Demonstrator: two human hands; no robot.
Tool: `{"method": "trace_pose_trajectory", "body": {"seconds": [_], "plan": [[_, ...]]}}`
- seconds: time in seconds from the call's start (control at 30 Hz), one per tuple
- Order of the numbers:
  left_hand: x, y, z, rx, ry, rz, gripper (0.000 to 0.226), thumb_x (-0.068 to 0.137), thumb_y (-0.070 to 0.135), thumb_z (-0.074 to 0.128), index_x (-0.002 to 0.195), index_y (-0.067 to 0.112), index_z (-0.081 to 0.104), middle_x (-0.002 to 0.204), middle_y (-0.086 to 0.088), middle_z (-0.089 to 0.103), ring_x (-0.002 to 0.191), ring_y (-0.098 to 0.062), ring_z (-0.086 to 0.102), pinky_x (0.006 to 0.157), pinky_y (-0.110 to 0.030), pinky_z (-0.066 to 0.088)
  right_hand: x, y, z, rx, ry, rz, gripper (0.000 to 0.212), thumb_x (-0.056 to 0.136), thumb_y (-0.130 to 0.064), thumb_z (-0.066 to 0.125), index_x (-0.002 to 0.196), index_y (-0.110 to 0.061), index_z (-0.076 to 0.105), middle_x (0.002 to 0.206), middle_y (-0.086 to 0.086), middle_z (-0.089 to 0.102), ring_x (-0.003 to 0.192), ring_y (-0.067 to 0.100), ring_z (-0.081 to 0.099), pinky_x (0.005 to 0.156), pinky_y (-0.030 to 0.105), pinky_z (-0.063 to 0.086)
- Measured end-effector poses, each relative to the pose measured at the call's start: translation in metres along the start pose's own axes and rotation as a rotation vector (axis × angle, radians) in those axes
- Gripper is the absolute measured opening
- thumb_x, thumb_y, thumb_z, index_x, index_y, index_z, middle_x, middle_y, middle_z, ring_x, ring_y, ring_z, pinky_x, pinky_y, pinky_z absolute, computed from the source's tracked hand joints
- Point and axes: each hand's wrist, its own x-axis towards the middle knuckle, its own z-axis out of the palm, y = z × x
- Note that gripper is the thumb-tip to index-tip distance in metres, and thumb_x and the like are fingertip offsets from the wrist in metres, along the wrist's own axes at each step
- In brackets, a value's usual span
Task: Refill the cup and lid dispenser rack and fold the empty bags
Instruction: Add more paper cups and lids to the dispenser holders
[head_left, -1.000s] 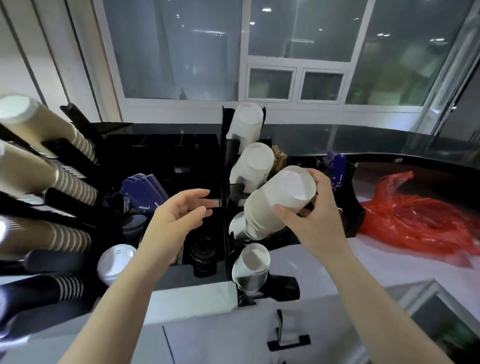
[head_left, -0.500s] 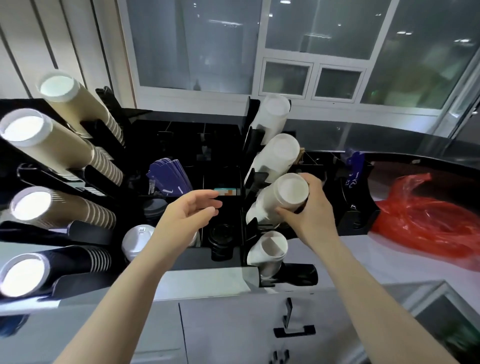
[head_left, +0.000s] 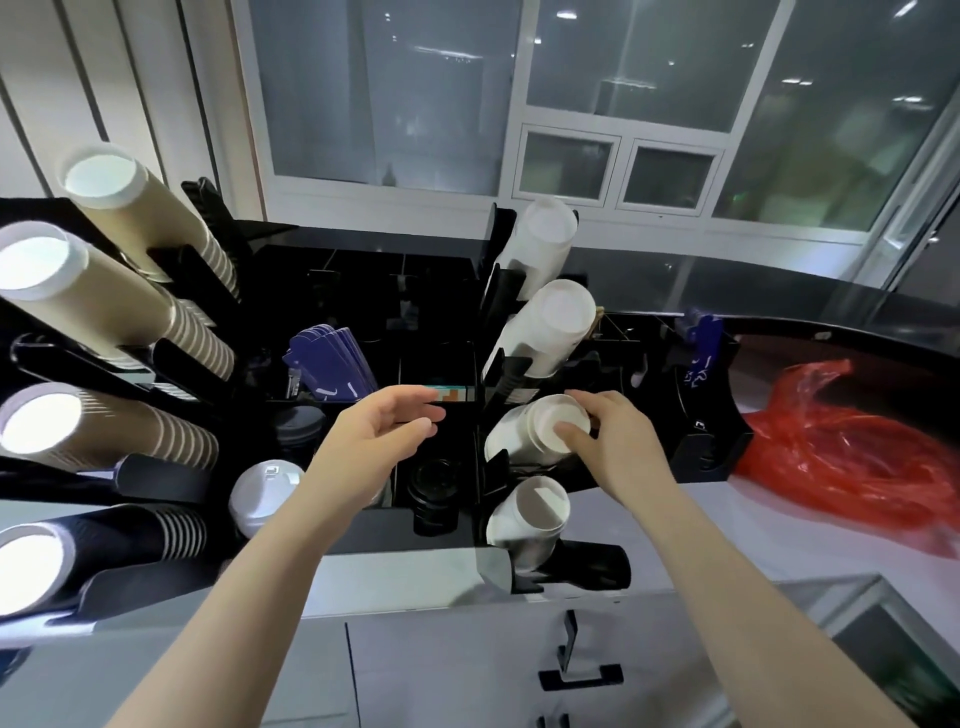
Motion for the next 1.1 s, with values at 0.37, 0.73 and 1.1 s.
{"method": "trace_pose_trajectory", "body": {"seconds": [0.37,0.73,1.1], "plan": [[0.026,0.001,-0.004,-0.016,-0.01,0.037,0.033,0.092,0.002,0.055,0.109,0.029,0.064,0.101,0.008,0.073,0.099,-0.01,0.067,0.089,-0.029,0.051,0.01,-0.003,-0.014,0.325,0.335,0.031,0.028,0.081,-0.03,0.073,0.103,-0.034,0.056,0.101,-0.015,0.059,0.093,-0.005,0.055,0.071,0.008,0.043],[0.091,0.005,0.026,0.073,-0.091,0.042,0.031,0.091,0.025,0.062,0.121,0.031,0.057,0.116,0.011,0.064,0.099,0.008,0.061,0.08,-0.012,0.048,0.074,0.004,-0.028,0.391,-0.172,0.012,0.082,0.07,-0.037,0.081,0.14,-0.035,0.039,0.128,-0.023,0.051,0.119,-0.003,0.046,0.097,0.022,0.036],[0.15,-0.011,0.06,0.092,-0.165,-0.08,0.079,0.056,0.062,0.074,0.124,0.03,0.052,0.111,0.017,0.061,0.094,0.01,0.062,0.078,-0.01,0.046,0.102,0.016,-0.027,0.562,-0.427,-0.012,0.048,0.065,-0.044,0.074,0.11,-0.044,0.058,0.111,-0.027,0.065,0.107,-0.007,0.058,0.088,0.014,0.045]]}}
